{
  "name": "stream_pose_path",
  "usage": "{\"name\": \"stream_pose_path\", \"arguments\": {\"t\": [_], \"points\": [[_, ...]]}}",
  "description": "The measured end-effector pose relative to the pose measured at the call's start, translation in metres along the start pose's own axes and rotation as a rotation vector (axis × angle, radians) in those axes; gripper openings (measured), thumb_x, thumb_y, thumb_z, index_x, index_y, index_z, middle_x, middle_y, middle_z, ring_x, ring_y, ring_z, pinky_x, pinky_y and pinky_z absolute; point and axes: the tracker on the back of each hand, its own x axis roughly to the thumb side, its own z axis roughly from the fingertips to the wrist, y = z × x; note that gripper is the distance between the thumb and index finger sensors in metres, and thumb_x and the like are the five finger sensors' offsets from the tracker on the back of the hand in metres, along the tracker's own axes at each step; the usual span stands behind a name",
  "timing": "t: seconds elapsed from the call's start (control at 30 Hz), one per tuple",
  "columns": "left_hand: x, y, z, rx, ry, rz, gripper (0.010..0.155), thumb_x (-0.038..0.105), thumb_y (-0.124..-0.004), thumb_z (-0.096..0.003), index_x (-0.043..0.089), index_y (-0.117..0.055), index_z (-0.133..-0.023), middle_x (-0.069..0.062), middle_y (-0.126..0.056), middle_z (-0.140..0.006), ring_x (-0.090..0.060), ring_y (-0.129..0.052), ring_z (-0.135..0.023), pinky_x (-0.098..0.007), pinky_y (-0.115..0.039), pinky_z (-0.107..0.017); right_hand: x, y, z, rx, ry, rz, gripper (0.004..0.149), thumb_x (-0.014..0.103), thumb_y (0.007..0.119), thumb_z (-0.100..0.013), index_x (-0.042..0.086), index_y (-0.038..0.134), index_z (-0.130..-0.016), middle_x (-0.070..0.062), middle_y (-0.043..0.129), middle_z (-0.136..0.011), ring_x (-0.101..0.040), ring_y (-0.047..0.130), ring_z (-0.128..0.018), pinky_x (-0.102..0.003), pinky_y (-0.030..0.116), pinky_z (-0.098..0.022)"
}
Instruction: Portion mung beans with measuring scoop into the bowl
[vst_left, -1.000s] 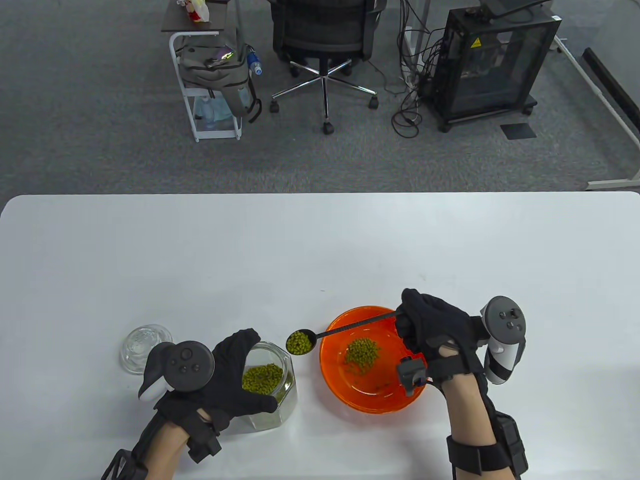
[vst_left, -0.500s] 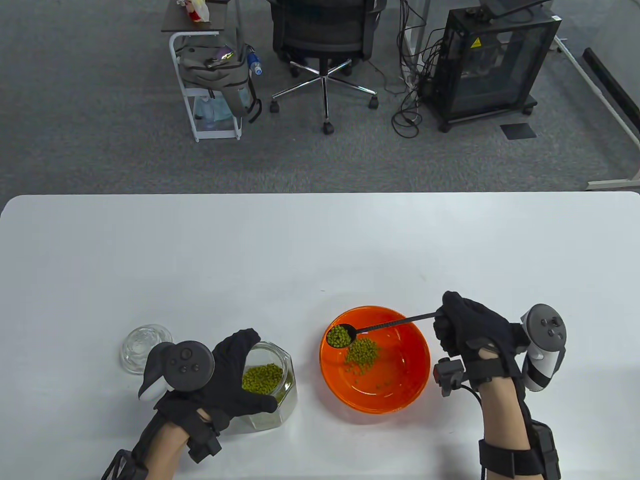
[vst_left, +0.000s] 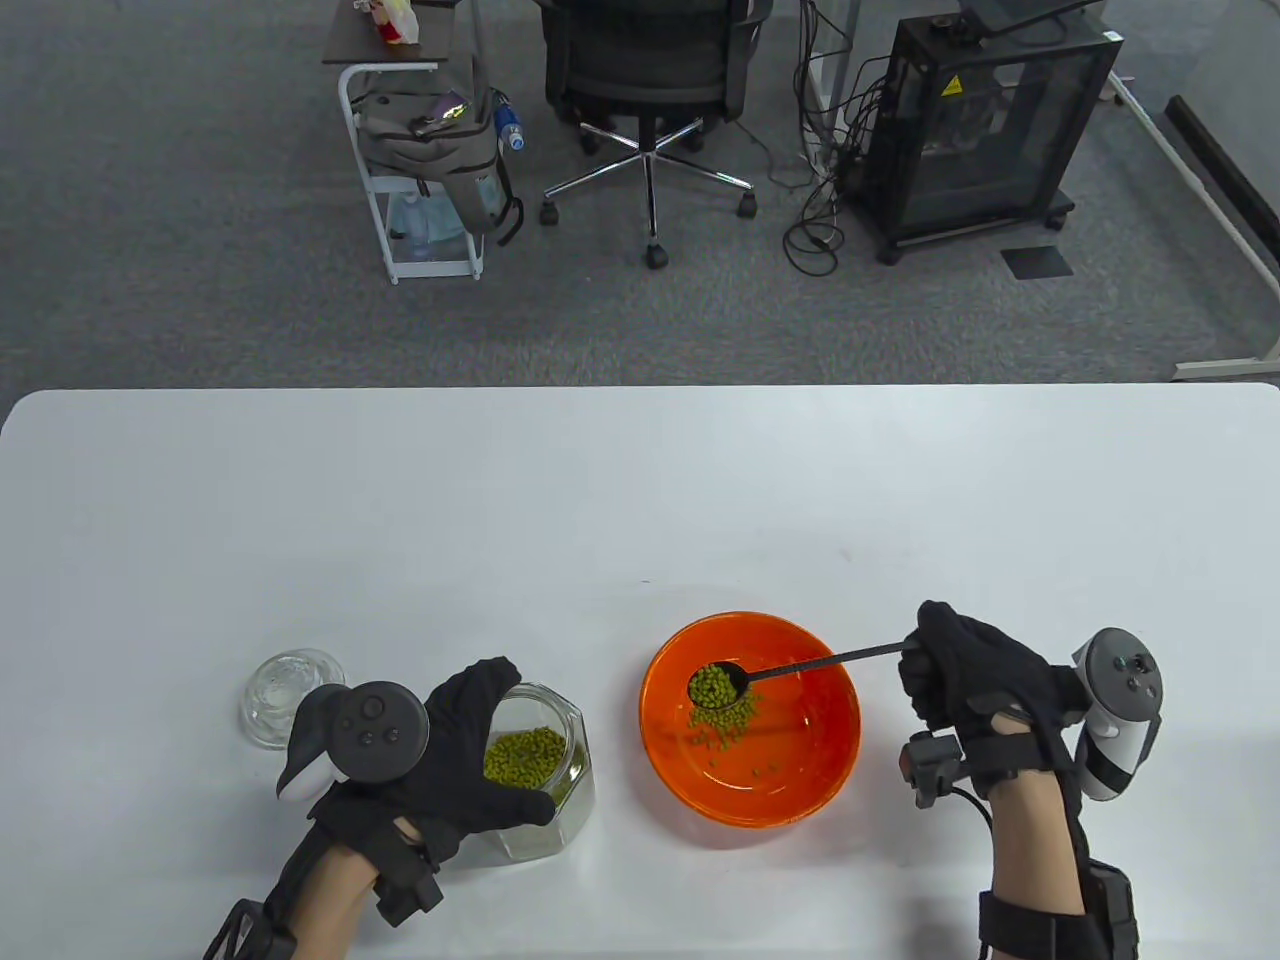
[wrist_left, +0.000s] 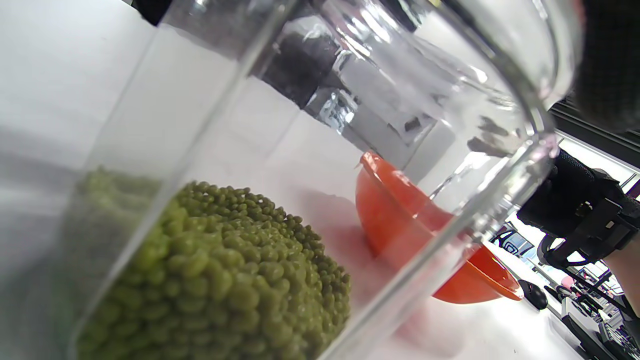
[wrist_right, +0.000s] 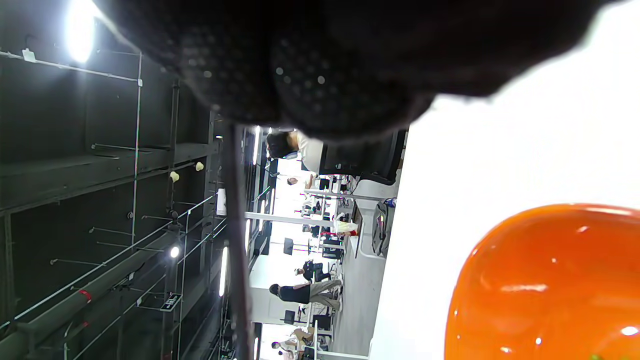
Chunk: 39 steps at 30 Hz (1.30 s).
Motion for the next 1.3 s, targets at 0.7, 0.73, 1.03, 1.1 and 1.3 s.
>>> {"name": "stream_pose_path", "arguments": {"t": [0.7, 0.73, 1.03, 1.1, 1.3], "points": [[0.0, 0.0, 0.0, -0.004, -0.001, -0.004, 0.126, 0.082, -0.089, -0.0389, 0.0, -0.026, -0.11, -0.031, -0.035, -0.115, -0.062, -0.051, -0.103, -0.07, -0.056, -0.073, 0.005, 0.014, 0.006, -0.004, -0.043, 0.312, 0.042, 0.047, 0.082, -0.048, 0.009, 0.1, -0.048, -0.014, 0.102, -0.038, -0.02, 0.098, -0.013, -0.033, 0.086, -0.01], [0.0, 0.0, 0.0, -0.004, -0.001, -0.004, 0.126, 0.082, -0.089, -0.0388, 0.0, -0.025, -0.11, -0.031, -0.035, -0.115, -0.062, -0.051, -0.104, -0.07, -0.056, -0.073, 0.006, 0.017, 0.007, -0.005, -0.058, 0.338, 0.042, 0.047, 0.082, -0.048, 0.009, 0.1, -0.048, -0.014, 0.102, -0.039, -0.02, 0.099, -0.013, -0.033, 0.086, -0.01], [0.0, 0.0, 0.0, -0.005, 0.0, -0.005, 0.126, 0.082, -0.089, -0.0388, 0.0, -0.025, -0.11, -0.031, -0.035, -0.115, -0.062, -0.051, -0.104, -0.07, -0.056, -0.073, 0.021, 0.044, 0.019, -0.047, -0.219, 0.558, 0.042, 0.048, 0.083, -0.048, 0.01, 0.1, -0.049, -0.014, 0.102, -0.04, -0.021, 0.099, -0.014, -0.034, 0.087, -0.011], [0.0, 0.0, 0.0, -0.005, 0.0, -0.006, 0.125, 0.082, -0.089, -0.0391, 0.0, -0.025, -0.11, -0.031, -0.034, -0.115, -0.062, -0.051, -0.103, -0.07, -0.056, -0.073, 0.025, 0.05, 0.023, -0.054, -0.263, 0.593, 0.042, 0.048, 0.083, -0.047, 0.01, 0.101, -0.049, -0.014, 0.102, -0.04, -0.021, 0.099, -0.014, -0.034, 0.087, -0.011], [0.0, 0.0, 0.0, -0.005, 0.0, -0.005, 0.126, 0.082, -0.089, -0.0391, 0.0, -0.025, -0.11, -0.031, -0.034, -0.115, -0.062, -0.051, -0.104, -0.07, -0.056, -0.073, 0.04, 0.07, 0.038, -0.024, -0.473, 0.696, 0.042, 0.049, 0.083, -0.046, 0.011, 0.101, -0.049, -0.013, 0.102, -0.041, -0.022, 0.099, -0.015, -0.034, 0.086, -0.012]]}}
